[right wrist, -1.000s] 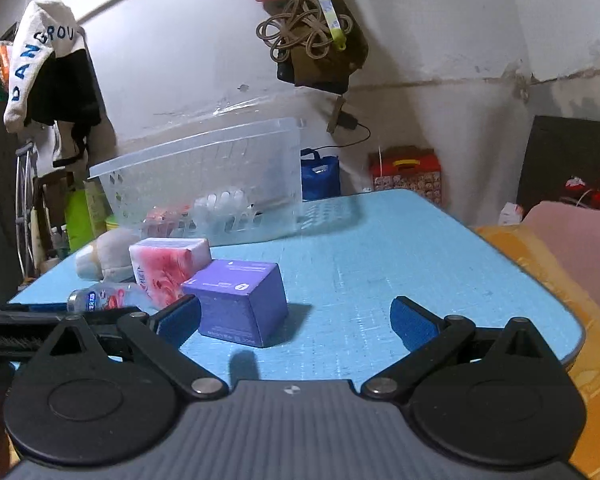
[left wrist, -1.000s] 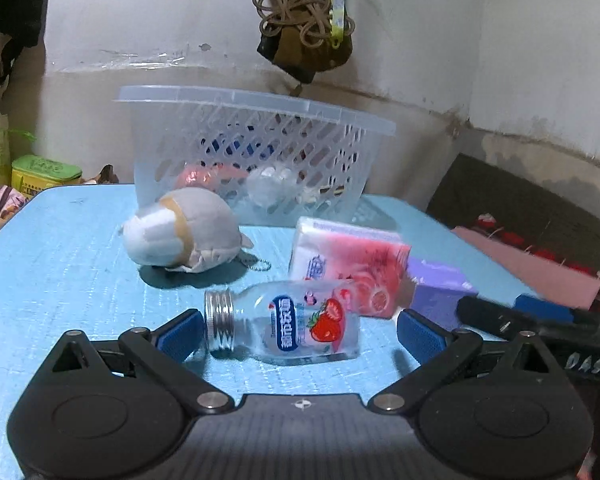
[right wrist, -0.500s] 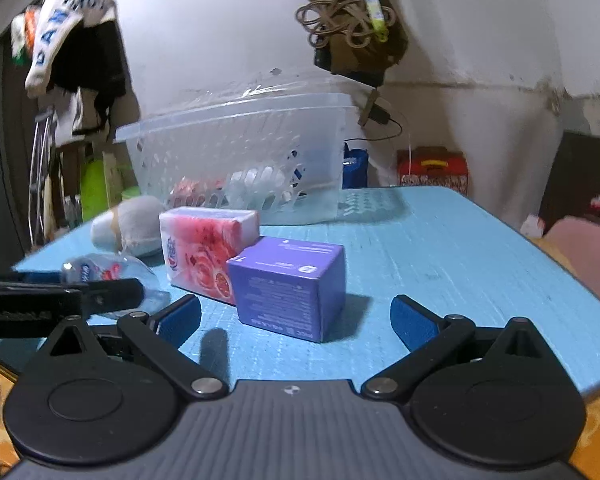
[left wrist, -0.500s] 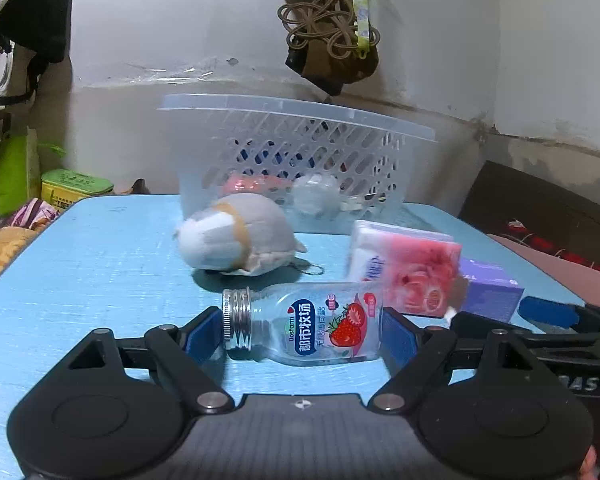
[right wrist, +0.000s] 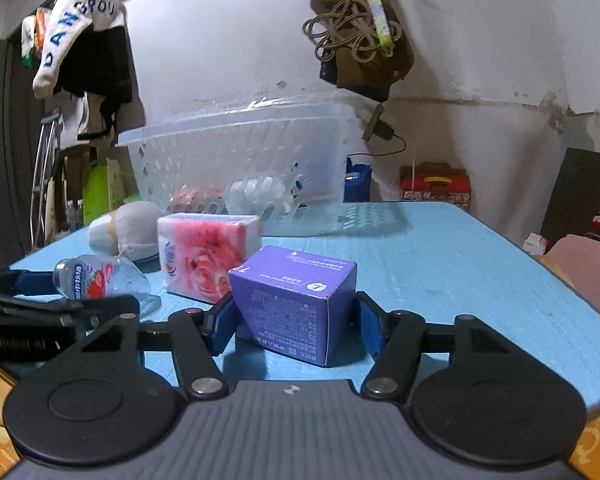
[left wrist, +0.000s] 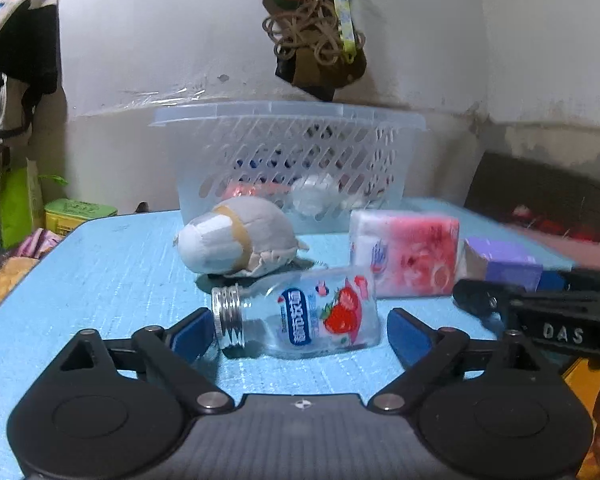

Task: Organize objects
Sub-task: 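Grasp the purple box with the right gripper while the left grasps the strawberry milk bottle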

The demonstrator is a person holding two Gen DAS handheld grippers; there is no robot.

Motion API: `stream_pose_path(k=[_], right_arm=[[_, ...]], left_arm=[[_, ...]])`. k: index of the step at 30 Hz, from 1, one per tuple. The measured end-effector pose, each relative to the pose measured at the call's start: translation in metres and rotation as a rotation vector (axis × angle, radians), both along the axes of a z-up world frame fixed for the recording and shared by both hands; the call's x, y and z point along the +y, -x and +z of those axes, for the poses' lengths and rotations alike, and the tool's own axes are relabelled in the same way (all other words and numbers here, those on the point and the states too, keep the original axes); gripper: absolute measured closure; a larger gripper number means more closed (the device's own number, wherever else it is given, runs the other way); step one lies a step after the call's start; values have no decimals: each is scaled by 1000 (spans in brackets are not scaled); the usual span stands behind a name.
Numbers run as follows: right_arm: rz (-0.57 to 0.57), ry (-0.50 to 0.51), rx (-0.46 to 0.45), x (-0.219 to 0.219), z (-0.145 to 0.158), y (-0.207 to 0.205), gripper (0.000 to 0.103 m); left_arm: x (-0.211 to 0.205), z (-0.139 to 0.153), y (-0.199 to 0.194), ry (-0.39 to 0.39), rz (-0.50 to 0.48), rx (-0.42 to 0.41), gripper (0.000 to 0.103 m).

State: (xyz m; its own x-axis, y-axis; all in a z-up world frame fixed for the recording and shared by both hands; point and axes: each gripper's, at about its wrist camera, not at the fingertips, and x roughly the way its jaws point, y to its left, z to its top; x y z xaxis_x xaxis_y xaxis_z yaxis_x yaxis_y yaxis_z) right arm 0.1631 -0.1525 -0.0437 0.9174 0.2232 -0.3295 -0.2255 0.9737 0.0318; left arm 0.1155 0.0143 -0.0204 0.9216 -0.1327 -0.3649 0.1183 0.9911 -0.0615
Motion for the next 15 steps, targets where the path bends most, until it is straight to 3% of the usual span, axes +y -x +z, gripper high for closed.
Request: stream_pose_path(k=[3, 15], right_arm=[[-13, -25, -24, -10, 5, 8, 39], [-33, -57, -30, -21, 7, 11, 39]], left_arm=[[7, 1, 3, 46, -3, -24, 16], [12, 10, 13, 50, 13, -87, 16]])
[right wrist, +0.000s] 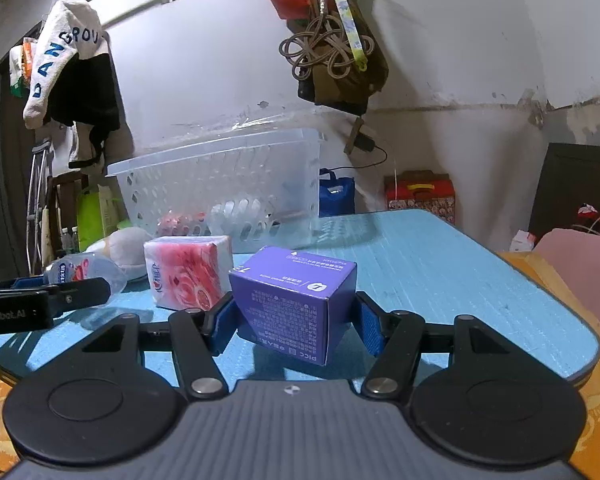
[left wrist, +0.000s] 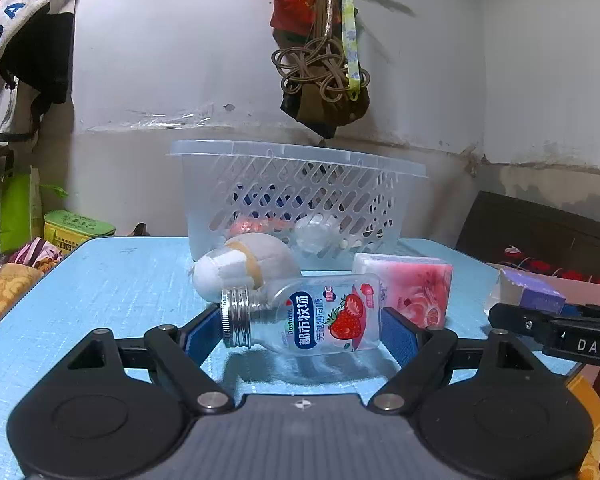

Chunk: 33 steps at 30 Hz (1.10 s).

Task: Organize objects
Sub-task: 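Grasp the purple box with the right gripper while the left grasps the strawberry milk bottle, then carry the purple box and milk bottle over the basket and release both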

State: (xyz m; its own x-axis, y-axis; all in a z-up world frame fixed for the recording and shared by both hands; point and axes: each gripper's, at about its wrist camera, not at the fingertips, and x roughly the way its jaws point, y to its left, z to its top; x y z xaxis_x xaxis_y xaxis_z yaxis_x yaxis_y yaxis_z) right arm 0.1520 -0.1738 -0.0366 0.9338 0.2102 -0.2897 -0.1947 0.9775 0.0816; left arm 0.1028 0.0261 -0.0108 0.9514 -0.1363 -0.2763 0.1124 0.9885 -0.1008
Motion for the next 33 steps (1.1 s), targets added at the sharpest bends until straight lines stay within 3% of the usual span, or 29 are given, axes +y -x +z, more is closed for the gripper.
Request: stream_pose_path(k=[9, 33], right_arm=[[20, -21, -37, -3, 8, 10, 39], [63, -98, -27, -22, 23, 10, 39]], left_arm=[[3, 4, 9, -10, 3, -27, 16], [18, 21, 18, 33, -7, -55, 16]])
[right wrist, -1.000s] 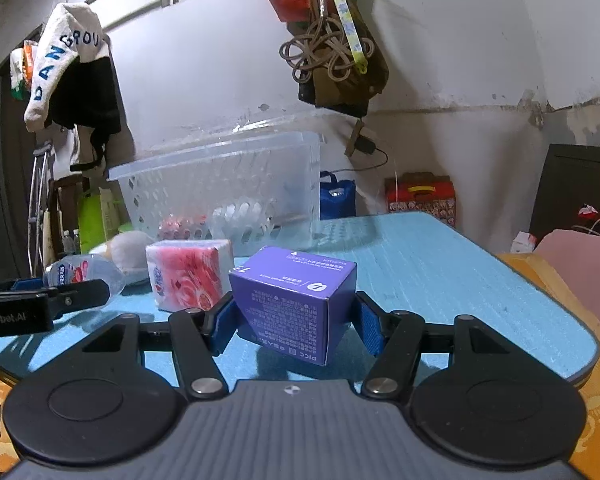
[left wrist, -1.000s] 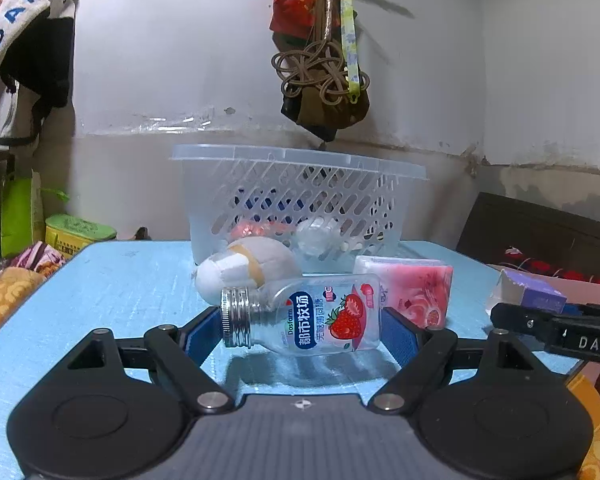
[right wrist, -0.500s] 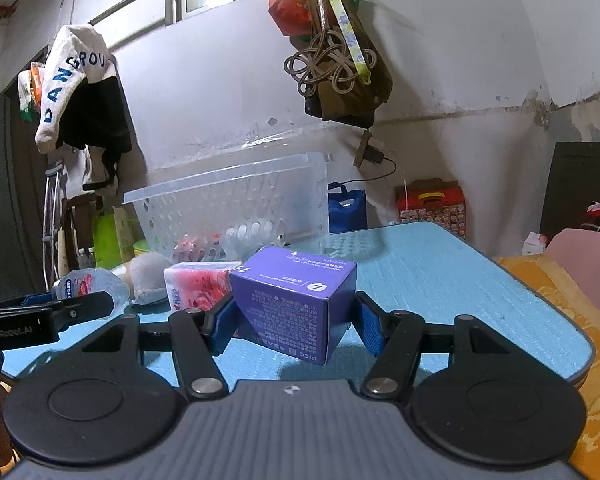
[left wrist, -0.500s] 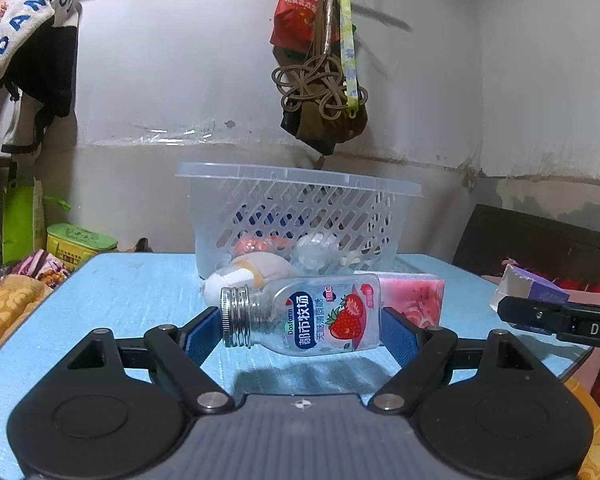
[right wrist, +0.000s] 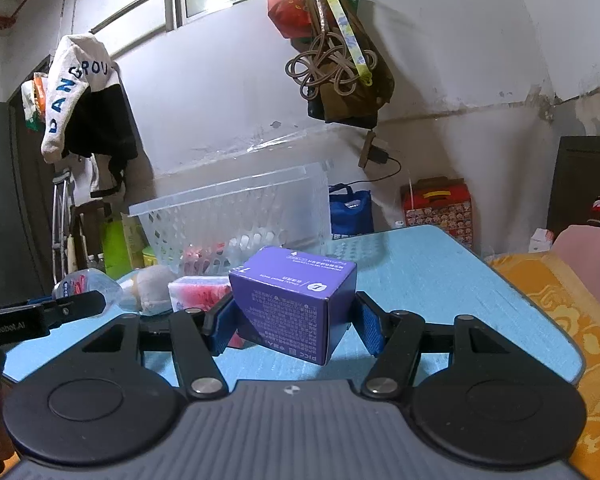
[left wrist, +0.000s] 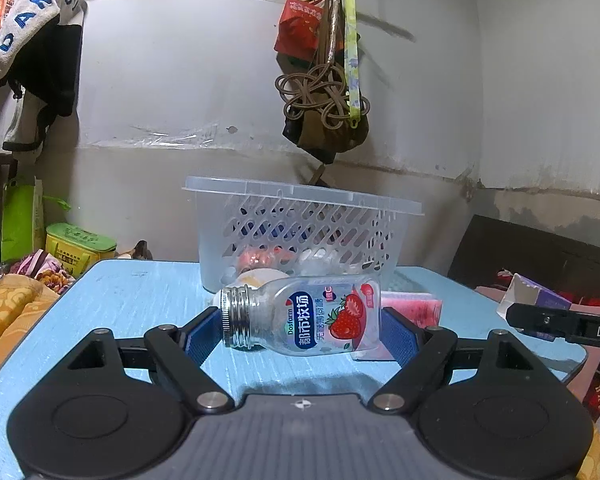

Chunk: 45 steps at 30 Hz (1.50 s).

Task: Organize objects
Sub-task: 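Carry the purple box and milk bottle over the basket and release both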

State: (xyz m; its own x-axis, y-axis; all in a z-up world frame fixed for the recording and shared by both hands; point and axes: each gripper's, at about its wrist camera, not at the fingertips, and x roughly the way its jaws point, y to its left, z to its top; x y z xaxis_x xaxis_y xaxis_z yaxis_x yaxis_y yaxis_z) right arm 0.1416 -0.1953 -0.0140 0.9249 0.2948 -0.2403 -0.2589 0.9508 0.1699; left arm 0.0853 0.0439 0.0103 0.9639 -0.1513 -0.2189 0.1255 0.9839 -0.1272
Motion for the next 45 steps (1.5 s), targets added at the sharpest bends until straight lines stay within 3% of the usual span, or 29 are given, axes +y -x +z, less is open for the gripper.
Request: stream_pose_path(k=[11, 15, 19, 21, 24, 26, 29, 35, 36, 37, 38, 40, 43, 45], right_arm=[[49, -5, -5, 0, 21, -16, 39], [75, 43, -60, 11, 52, -32, 39], [113, 46, -64, 27, 90, -75, 39], [158, 51, -27, 38, 106, -108, 39], [145, 161, -2, 59, 123, -152, 39], [136, 232, 32, 71, 126, -181, 39], [130, 259, 108, 77, 121, -207, 39], [110, 265, 127, 81, 103, -214, 37], [110, 271, 120, 83, 104, -213, 26], [109, 272, 118, 83, 105, -212, 5], [88, 265, 103, 81, 105, -207, 0], [63, 264, 57, 77, 112, -202, 0], [68, 146, -21, 54, 114, -163, 0], [69, 88, -1, 39, 100, -134, 0]], left_arm=[[10, 15, -8, 33, -13, 8, 16], [21, 45, -19, 68, -51, -28, 16], [28, 89, -64, 77, -74, -29, 16], [28, 111, -101, 81, -98, 20, 16], [22, 135, -156, 56, -102, 92, 16], [17, 142, -189, 44, -97, 159, 16], [15, 136, -224, 70, -74, 284, 16], [16, 119, -236, 118, -52, 329, 15], [16, 118, -238, 115, -50, 329, 11], [17, 118, -236, 108, -39, 323, 0], [16, 119, -235, 95, -27, 311, 0], [17, 122, -230, 81, -25, 285, 0], [23, 130, -197, 48, -1, 208, 0], [28, 127, -164, 38, -15, 154, 0]])
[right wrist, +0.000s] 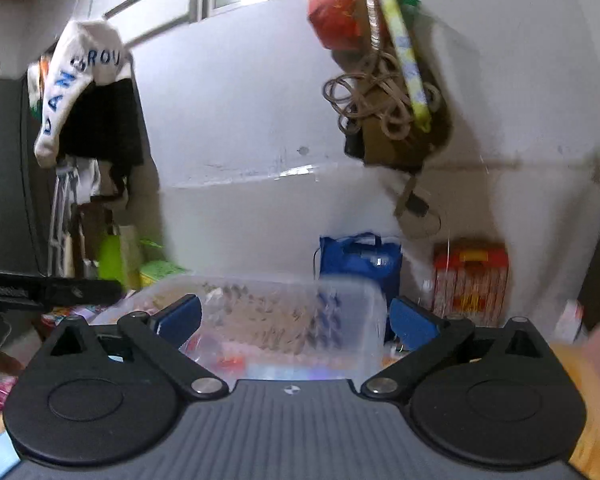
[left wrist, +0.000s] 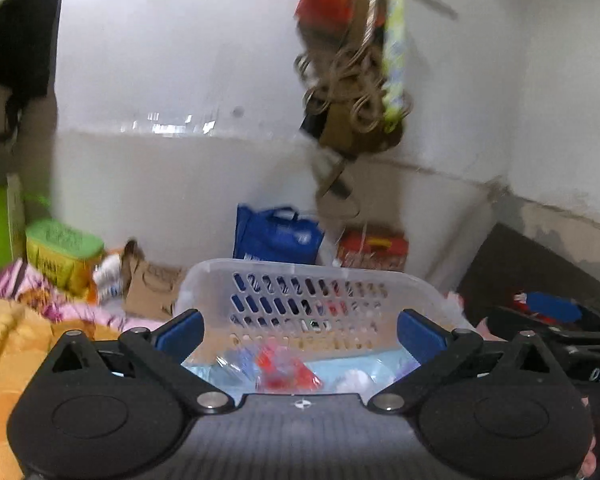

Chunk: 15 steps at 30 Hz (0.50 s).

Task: Organize objects
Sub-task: 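Carry the purple box and milk bottle over the basket and release both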

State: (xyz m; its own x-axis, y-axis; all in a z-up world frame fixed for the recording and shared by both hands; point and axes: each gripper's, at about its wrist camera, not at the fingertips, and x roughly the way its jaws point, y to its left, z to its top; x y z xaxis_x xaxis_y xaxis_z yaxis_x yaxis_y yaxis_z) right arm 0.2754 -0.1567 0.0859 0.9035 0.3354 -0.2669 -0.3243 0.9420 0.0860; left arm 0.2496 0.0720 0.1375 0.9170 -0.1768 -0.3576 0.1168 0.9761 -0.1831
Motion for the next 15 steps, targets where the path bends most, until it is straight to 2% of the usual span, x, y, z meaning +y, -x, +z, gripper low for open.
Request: stream_pose_path(k=[2, 4, 6, 8, 10, 13, 15], right_arm=[[-18, -53, 90, -11, -24, 25, 0], [-34, -77, 176, -16, -52, 46, 0], [-26, -90, 214, -18, -75, 63, 0], [-10, -109, 229, -13, -94, 78, 0], [14, -74, 241, -2, -103, 81, 0], [25, -13, 224, 18, -110, 81, 0], [48, -38, 214, 24, -110, 78, 3]], left_arm=[[7, -13, 30, 25, -5, -14, 0], [15, -35, 53, 87, -30, 5, 0], [18, -60, 64, 114, -38, 40, 0], [20, -83, 70, 118, -24, 71, 0], [22, -98, 70, 106, -10, 98, 0], [25, -108, 62, 112, -15, 117, 0], [25, -110, 56, 100, -21, 114, 0]])
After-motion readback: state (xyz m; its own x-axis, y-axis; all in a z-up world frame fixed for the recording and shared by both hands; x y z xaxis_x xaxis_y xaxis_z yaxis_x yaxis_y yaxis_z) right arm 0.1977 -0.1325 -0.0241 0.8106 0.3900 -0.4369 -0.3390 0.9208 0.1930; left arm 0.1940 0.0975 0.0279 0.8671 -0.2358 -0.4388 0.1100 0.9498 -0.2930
